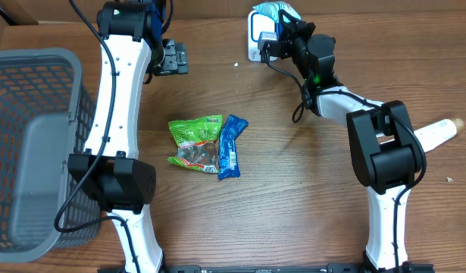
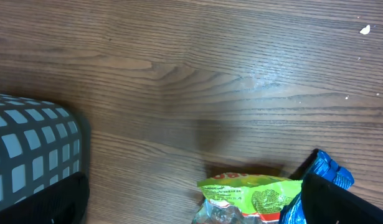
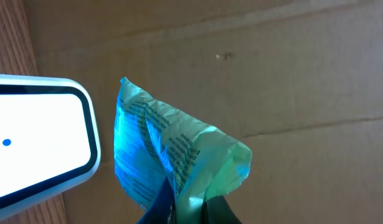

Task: Scan the item barcode
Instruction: 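Hold the mint-green pack in front of the scanner window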

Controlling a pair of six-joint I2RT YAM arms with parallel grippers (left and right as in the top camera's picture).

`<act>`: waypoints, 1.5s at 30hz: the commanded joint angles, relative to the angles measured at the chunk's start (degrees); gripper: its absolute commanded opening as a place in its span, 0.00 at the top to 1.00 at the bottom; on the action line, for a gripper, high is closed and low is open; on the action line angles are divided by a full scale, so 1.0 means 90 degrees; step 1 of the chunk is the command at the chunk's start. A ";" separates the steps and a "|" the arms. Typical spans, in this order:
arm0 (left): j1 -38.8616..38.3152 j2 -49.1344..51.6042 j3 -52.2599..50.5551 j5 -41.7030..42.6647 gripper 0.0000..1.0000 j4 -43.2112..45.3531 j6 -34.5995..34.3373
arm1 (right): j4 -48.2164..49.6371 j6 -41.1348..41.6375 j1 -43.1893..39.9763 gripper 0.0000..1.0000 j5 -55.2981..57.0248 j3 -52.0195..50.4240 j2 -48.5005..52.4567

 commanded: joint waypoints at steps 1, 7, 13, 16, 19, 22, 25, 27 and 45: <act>-0.0041 -0.0104 0.0136 -0.0053 0.00 0.0007 0.0005 | 0.0041 -0.0029 -0.0019 0.96 -0.0068 0.0236 0.0017; -0.0041 -0.0104 0.0136 -0.0056 0.00 0.0007 0.0005 | -0.0015 -0.0029 -0.0017 0.96 -0.0022 0.0236 0.0017; -0.0041 -0.0104 0.0136 -0.0053 0.00 0.0007 0.0007 | -0.0087 -0.0029 -0.0019 0.96 0.0051 0.0236 0.0017; -0.0041 -0.0104 0.0136 -0.0056 0.00 0.0007 0.0005 | -0.0087 -0.0027 -0.0027 0.96 0.0053 0.0236 0.0017; -0.0041 -0.0104 0.0136 -0.0056 0.00 0.0007 0.0005 | -0.0245 -0.0024 -0.0070 0.96 0.0051 0.0236 0.0017; -0.0041 -0.0104 0.0136 -0.0053 0.00 0.0007 0.0005 | -0.0503 -0.0019 -0.0141 0.96 0.0051 0.0236 0.0022; -0.0041 -0.0104 0.0136 -0.0056 0.00 0.0007 0.0005 | -0.0578 0.0002 -0.0216 0.96 0.0053 0.0236 0.0027; -0.0041 -0.0104 0.0136 -0.0056 0.00 0.0007 0.0005 | -0.0442 0.0002 -0.0236 0.96 0.0058 0.0236 0.0027; -0.0041 -0.0104 0.0136 -0.0056 0.00 0.0007 0.0005 | -0.1610 0.0002 0.0284 0.96 0.0627 0.0172 -0.1613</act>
